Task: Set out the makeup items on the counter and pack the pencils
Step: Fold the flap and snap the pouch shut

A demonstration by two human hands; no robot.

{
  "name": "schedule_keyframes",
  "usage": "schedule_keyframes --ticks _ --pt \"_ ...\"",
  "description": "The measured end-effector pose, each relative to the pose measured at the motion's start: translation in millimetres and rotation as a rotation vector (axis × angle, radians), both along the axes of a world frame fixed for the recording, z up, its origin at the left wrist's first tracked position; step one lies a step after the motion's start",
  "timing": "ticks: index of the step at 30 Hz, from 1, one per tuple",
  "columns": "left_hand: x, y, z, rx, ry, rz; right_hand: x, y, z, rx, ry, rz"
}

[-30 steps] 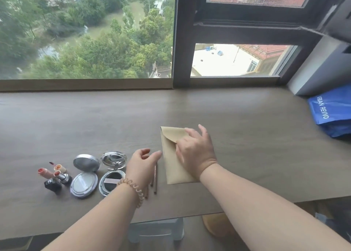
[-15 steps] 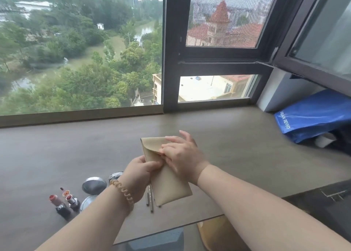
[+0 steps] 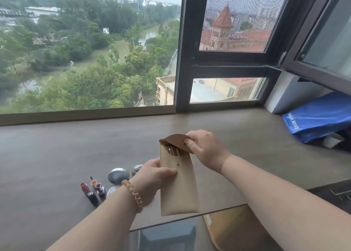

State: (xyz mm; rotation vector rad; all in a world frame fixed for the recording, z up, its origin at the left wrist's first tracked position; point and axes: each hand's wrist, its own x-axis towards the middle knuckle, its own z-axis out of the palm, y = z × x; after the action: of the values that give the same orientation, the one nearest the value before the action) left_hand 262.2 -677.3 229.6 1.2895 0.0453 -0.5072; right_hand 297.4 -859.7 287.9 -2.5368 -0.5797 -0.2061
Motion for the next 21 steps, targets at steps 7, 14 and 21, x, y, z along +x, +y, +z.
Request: schedule_keyframes --ticks 7,14,21 --pt "-18 4 5 0.009 -0.021 -0.043 -17 -3 -2 0.062 0.054 0.05" --pt "-29 -17 16 0.013 -0.007 -0.209 12 -40 11 0.425 0.145 -0.243" --pt "-14 -83 32 0.054 -0.052 -0.153 19 -98 20 -0.152 -0.285 -0.201"
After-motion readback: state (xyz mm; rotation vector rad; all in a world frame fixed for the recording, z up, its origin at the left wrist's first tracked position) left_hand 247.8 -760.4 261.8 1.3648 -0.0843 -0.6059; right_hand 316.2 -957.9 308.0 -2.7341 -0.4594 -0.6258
